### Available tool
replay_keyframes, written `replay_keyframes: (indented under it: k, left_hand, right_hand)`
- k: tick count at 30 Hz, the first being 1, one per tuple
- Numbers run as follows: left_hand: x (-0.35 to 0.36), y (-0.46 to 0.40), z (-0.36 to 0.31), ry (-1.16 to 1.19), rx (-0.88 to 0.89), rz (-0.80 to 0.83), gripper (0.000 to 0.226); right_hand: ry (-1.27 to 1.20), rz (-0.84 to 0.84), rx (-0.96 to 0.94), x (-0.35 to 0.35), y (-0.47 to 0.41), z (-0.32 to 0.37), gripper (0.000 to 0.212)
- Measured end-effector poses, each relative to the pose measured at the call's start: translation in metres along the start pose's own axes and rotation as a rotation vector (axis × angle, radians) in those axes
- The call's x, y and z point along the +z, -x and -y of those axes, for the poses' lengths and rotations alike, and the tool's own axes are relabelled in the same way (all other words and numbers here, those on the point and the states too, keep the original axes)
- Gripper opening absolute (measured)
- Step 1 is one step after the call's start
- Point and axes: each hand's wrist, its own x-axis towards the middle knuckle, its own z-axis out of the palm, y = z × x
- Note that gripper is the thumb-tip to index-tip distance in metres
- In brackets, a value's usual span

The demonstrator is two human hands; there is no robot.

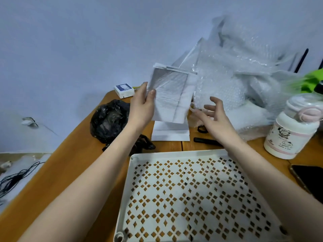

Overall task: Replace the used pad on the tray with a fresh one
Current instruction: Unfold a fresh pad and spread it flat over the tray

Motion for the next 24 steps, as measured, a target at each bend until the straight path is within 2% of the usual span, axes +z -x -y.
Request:
replay_keyframes:
  k: [2,6,10,14,16,18,20,22,24]
  left_hand:
    - [-0.009,0.01,-0.017,0.087,-0.076,0.01,0.042]
    - [-0.021,0.034,-0.042,0.241,-0.112,0.017,0.018]
    - [-0.03,0.058,-0.064,0.271,-0.105,0.007,0.017]
    - [-0.03,0.078,-0.082,0.285,-0.092,-0.041,0.01]
    - [-0.029,0.084,-0.086,0.309,-0.089,-0.068,0.017]
    - [-0.027,0.09,-0.091,0.296,-0.083,-0.06,0.032]
    - [-0.024,0.096,-0.093,0.086,-0.045,-0.078,0.051]
    - [-0.022,0.102,-0.097,-0.126,0.032,-0.088,0.061]
    - [-0.019,0.109,-0.101,-0.136,0.066,0.029,0.064]
  right_hand:
    - [-0.082,0.005,0.019,-0.005,0.01,0.015,0.058]
    - [-0.296,0.058,0.029,-0.014,0.027,0.04,0.029]
    - [-0.418,0.188,0.008,-0.023,0.053,0.058,0.027]
    - [-0.559,0.217,-0.009,-0.026,0.075,0.067,0.027]
    - [-0.659,0.193,-0.002,-0.028,0.081,0.071,0.027]
    - [-0.717,0.161,-0.023,-0.032,0.087,0.075,0.028]
    - [-0.711,0.134,-0.05,-0.034,0.093,0.076,0.031]
    - [-0.698,0.11,-0.062,-0.034,0.096,0.076,0.027]
    - [-0.721,0.098,-0.084,-0.033,0.099,0.076,0.027]
